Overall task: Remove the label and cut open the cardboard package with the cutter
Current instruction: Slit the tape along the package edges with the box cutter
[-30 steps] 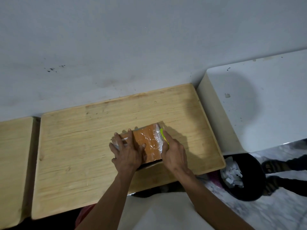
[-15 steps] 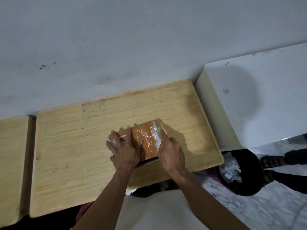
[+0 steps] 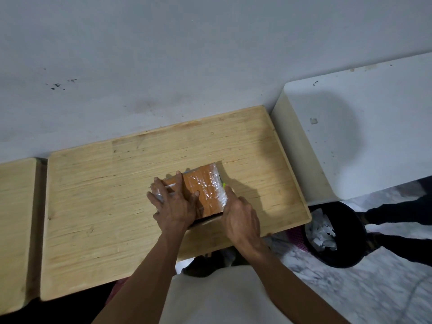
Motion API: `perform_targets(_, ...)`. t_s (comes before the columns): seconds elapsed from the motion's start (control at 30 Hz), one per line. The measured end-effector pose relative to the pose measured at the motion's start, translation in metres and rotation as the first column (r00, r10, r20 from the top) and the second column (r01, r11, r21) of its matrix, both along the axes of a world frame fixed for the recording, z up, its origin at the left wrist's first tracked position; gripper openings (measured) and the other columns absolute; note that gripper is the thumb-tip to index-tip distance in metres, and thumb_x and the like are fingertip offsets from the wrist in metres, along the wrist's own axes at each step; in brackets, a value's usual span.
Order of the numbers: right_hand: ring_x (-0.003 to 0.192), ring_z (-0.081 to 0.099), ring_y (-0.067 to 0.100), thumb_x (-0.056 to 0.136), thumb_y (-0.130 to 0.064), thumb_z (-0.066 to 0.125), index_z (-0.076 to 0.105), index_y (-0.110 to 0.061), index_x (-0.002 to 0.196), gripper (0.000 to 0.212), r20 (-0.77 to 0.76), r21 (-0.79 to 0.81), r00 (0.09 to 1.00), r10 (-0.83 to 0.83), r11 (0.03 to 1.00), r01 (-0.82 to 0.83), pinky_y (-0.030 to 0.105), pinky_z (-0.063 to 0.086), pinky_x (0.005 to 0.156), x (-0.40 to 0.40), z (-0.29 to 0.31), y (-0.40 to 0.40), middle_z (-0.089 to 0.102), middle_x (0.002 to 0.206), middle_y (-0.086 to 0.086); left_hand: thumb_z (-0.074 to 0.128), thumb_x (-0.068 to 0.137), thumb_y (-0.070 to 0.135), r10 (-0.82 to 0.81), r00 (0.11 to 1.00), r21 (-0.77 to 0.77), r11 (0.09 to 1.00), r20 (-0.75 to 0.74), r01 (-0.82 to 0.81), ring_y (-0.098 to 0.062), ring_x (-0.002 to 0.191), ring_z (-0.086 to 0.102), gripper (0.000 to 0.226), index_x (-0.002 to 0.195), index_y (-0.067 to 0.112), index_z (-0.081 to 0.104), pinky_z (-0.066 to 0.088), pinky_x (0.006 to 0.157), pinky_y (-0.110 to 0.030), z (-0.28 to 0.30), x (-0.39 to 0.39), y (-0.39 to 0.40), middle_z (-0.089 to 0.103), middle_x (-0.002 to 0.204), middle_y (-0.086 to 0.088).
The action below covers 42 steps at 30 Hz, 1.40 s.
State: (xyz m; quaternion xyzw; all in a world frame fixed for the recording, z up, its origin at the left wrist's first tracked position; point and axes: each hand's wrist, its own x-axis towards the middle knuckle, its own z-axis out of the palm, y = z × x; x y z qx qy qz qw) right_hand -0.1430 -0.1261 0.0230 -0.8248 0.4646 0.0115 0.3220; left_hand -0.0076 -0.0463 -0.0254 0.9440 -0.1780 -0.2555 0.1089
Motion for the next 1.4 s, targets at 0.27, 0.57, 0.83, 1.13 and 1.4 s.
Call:
perform_targets(0.27, 0.080, 0.062, 0.027, 0.097, -0.010, 0.042, 0.031, -0.027, 0.150, 0.057, -0.054, 0.031, 0.999, 0.000, 1.000, 0.002, 0.033, 0.045, 0.065, -0.021, 0.000, 0.013, 0.059, 0.093, 0.008, 0.049, 0.093, 0.064, 0.015, 1.000, -0.006, 1.000, -0.017, -0.015, -0.048, 0.148, -0.013, 0.074, 0.150, 0.055, 0.002, 0.034, 0.101, -0.072, 0.001, 0.000, 0.000, -0.024, 0.163, 0.001)
perform_targets(0.57, 0.084, 0.064, 0.031, 0.096, -0.012, 0.040, 0.035, -0.027, 0.149, 0.056, 0.030, 0.081, 0.999, -0.034, 0.996, 0.031, 0.041, 0.056, 0.073, -0.041, -0.005, 0.021, 0.061, 0.093, 0.012, 0.051, 0.092, 0.064, 0.001, 1.000, -0.015, 1.000, -0.014, -0.001, -0.048, 0.148, -0.011, 0.075, 0.150, 0.054, 0.004, 0.034, 0.102, -0.073, 0.000, 0.000, 0.001, -0.023, 0.163, 0.001)
perform_targets(0.83, 0.070, 0.063, 0.036, 0.087, -0.014, 0.036, 0.051, -0.024, 0.141, 0.058, 0.080, 0.027, 0.996, -0.041, 0.999, 0.039, 0.034, 0.046, 0.060, -0.074, -0.014, 0.034, 0.062, 0.076, 0.014, 0.055, 0.090, 0.063, -0.023, 1.000, -0.037, 0.999, -0.008, 0.023, -0.049, 0.148, -0.013, 0.080, 0.150, 0.052, 0.004, 0.031, 0.103, -0.075, -0.001, 0.000, 0.003, -0.022, 0.163, -0.002)
perform_targets(1.13, 0.057, 0.051, -0.001, 0.094, -0.046, 0.056, 0.071, -0.029, 0.100, 0.023, 0.279, 0.213, 0.890, -0.361, 0.927, 0.309, 0.017, 0.041, 0.054, -0.073, 0.007, 0.003, 0.059, 0.065, -0.009, 0.056, 0.090, 0.063, -0.039, 0.999, -0.035, 0.999, -0.035, 0.038, -0.050, 0.147, -0.014, 0.078, 0.148, 0.053, 0.005, 0.027, 0.103, -0.078, -0.002, 0.002, 0.005, -0.022, 0.162, 0.001)
perform_targets(1.4, 0.052, 0.046, 0.016, 0.093, -0.040, 0.060, 0.061, -0.008, 0.066, 0.042, 0.335, 0.298, 0.771, -0.541, 0.837, 0.458, 0.030, 0.044, 0.054, -0.039, 0.013, -0.028, 0.050, 0.056, 0.011, 0.055, 0.091, 0.061, -0.036, 0.998, -0.056, 0.998, -0.059, 0.033, -0.049, 0.147, -0.013, 0.074, 0.148, 0.054, 0.008, 0.027, 0.103, -0.078, 0.002, 0.003, 0.006, -0.020, 0.162, 0.002)
